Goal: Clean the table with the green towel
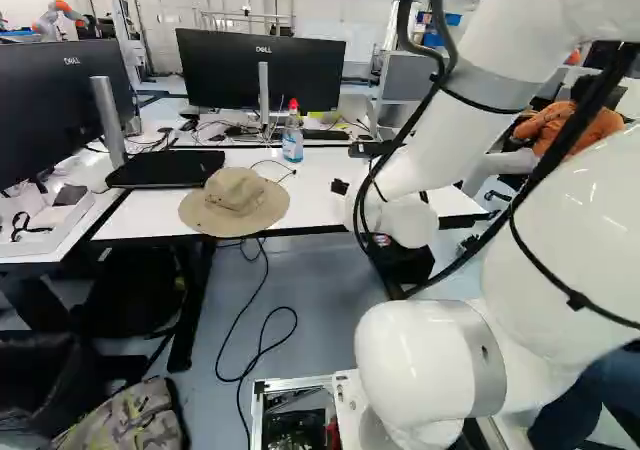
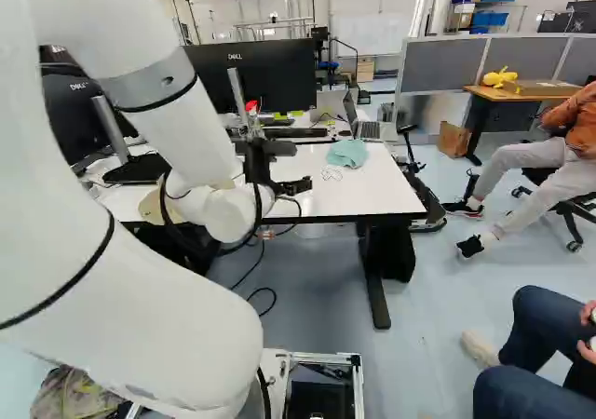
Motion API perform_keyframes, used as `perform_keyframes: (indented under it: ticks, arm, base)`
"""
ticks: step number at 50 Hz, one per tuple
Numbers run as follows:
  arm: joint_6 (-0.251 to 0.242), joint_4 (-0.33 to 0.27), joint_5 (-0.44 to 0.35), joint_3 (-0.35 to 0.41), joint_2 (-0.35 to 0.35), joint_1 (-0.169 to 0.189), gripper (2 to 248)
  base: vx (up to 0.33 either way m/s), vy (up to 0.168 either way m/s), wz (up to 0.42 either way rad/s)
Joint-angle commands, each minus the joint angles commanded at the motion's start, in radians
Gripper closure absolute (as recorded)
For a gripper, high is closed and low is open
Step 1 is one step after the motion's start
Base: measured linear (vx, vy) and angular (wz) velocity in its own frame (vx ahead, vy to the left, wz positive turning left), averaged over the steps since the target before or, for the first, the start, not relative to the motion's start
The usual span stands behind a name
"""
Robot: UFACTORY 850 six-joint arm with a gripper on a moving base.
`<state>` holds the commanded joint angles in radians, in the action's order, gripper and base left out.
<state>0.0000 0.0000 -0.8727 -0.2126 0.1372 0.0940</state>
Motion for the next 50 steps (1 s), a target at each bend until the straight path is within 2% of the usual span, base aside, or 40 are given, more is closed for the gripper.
perform_keyframes:
  ticks: [22, 50]
  arm:
    - [0.000, 0.000, 0.000, -0.102, -0.105, 0.061, 3]
    - [0.000, 0.000, 0.000, -0.238, -0.173, 0.116, 3]
  base:
    - [0.000, 0.000, 0.000]
    - [0.000, 0.000, 0.000]
